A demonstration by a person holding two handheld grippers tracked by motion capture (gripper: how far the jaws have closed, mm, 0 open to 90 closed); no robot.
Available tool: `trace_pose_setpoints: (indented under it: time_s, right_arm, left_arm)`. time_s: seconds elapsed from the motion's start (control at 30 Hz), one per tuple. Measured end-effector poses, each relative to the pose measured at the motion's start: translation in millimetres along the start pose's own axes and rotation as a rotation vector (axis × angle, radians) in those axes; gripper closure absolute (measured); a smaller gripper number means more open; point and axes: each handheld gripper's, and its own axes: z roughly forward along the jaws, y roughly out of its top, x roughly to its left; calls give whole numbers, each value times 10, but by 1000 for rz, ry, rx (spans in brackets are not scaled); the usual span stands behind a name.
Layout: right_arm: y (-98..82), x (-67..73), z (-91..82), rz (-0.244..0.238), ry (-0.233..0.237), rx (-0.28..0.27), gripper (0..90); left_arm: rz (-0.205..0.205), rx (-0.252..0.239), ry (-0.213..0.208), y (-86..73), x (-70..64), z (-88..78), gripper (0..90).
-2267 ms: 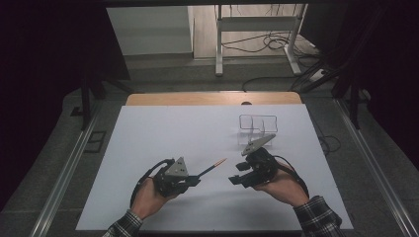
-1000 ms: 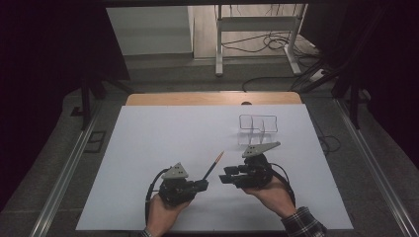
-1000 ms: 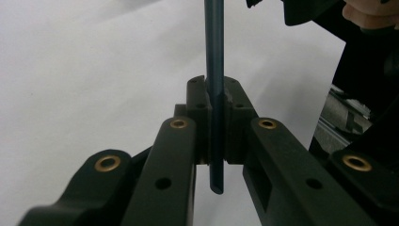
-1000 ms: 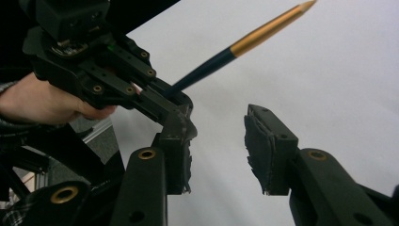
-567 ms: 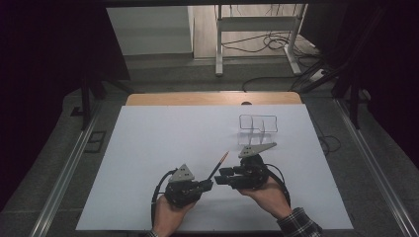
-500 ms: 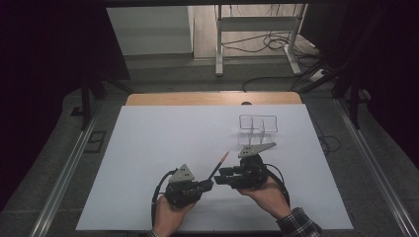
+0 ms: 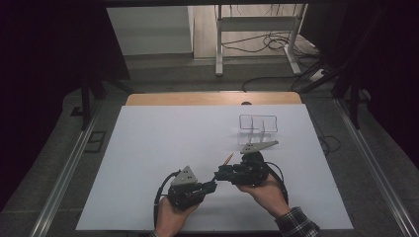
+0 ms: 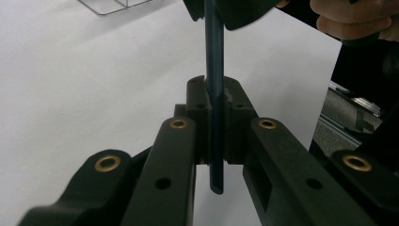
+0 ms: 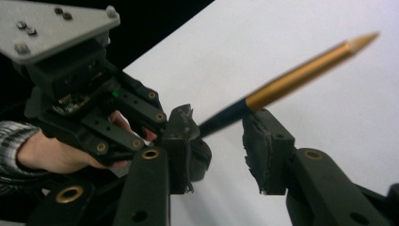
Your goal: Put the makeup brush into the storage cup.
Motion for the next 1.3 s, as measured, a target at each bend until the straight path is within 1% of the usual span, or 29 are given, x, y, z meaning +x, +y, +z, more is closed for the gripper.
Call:
trace_pose_setpoints:
  time_s: [0.03,0.17,0.23,0.27,0.3,0.33,0.37,0.4,0.43,0.47,0.5,0.53,0.57,0.6,0.63,0.67,0.7,0.73,0.8,0.87,0.9,1.0,1.03,1.1,1.13,1.17,1.2,1.23,1.3]
  right_arm:
    - [-1,-8,1,8,6,-5,658]
    - [-6,-21,0,19,17,-4,679]
    - [-14,-40,2,43,38,-5,710]
    - [-14,-40,2,43,38,-5,710]
    - [-17,-48,5,62,58,-6,745]
    - [-17,-48,5,62,58,-6,745]
    - [-18,-52,5,67,66,-7,763]
    - [-20,-65,9,95,127,-20,824]
    - [-20,-65,9,95,127,-20,824]
    - [-19,-60,10,96,130,-19,825]
    - [-8,-23,13,50,72,2,828]
    - [-8,-23,13,50,72,2,828]
    - [-8,-20,1,43,51,6,829]
    - [-8,-21,0,38,45,6,829]
    - [-8,-21,0,38,45,6,829]
    - [-7,-22,-6,27,26,15,829]
    - [-11,-32,-15,15,11,20,830]
    - [-11,-32,-15,15,11,20,830]
    - [-14,-41,-20,-3,-5,30,829]
    - [-17,-45,-23,-15,-20,41,829]
    - [-19,-45,-22,-19,-26,47,829]
    - [-27,-45,-11,-40,-40,62,829]
    - [-32,-36,2,-50,-43,74,829]
    - [-33,-32,11,-54,-44,76,829]
    - [-36,-23,21,-65,-47,82,829]
    - [-39,-6,39,-78,-47,89,829]
    - [-39,-6,39,-78,-47,89,829]
    - [-42,16,58,-89,-51,98,829]
    - [-43,22,63,-94,-52,100,829]
  left_arm:
    - [8,6,4,0,-14,17,846]
    - [11,10,7,-1,-15,32,846]
    - [11,14,7,-3,-12,49,846]
    - [11,14,7,-3,-12,49,845]
    - [13,22,6,-5,-12,65,845]
    - [13,22,6,-5,-12,65,844]
    - [15,30,1,-7,-12,79,844]
    - [24,48,-10,-8,-13,107,832]
    - [24,48,-10,-8,-13,107,809]
    - [27,51,-6,-11,-18,117,809]
    - [27,55,-8,-11,-14,118,697]
    - [25,57,-7,-8,-8,110,697]
    - [16,52,2,1,4,77,610]
    - [16,52,2,1,4,77,588]
    - [13,50,8,13,22,44,588]
    - [11,45,13,23,37,14,558]
    - [6,41,19,33,48,-15,508]
    - [5,34,23,43,64,-46,508]
    - [-7,23,19,62,100,-101,456]
    - [-10,19,20,83,134,-148,398]
    - [-10,13,24,94,146,-170,384]
    - [-14,-11,11,142,176,-226,341]
    - [-12,-18,7,163,181,-244,338]
    - [-2,-31,3,209,182,-280,338]
    - [2,-37,1,231,182,-294,344]
    - [6,-43,-6,251,183,-308,379]
    - [11,-48,-9,269,183,-321,379]
    - [18,-54,-12,296,181,-340,412]
    - [17,-57,-15,306,183,-348,421]
